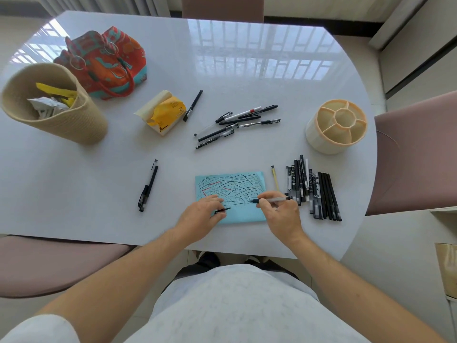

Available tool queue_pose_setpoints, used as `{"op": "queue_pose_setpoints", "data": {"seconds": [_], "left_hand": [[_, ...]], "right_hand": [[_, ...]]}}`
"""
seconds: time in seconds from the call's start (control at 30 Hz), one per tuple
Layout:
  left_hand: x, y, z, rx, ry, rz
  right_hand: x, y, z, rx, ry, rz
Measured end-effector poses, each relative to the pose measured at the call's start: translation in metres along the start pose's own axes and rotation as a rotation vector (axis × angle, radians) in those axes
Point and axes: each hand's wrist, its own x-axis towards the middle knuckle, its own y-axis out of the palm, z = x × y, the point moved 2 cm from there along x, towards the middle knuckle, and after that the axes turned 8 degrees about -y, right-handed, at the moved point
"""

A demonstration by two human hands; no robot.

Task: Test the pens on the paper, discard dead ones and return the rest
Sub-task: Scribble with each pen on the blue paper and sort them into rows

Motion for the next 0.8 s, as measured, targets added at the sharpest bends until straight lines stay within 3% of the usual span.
{"op": "queue_pose_setpoints", "data": {"seconds": [0.1,0.23,0.53,0.7,0.8], "left_hand": [[-0.002,-0.006,-0.006,-0.090,-0.020,-0.068],[-0.003,-0.014,-0.015,-0.140,-0.006,-0.078],[-0.015,-0.031,-0.013,-0.284,-0.052,-0.048],[-0.020,-0.046,-0.014,-0.248,0.008,-0.091],[-0.021,-0.059,-0.009,-0.247,0.003,-0.131]], "right_hand": [[-0.002,0.009,0.012,0.260,0.067,0.041],[-0.002,0.018,0.020,0.408,0.108,0.102],[0.006,0.028,0.032,0.459,0.119,0.118],[0.007,0.045,0.042,0.404,0.080,0.235],[0.014,0.050,0.050,0.392,0.053,0.176]]}}
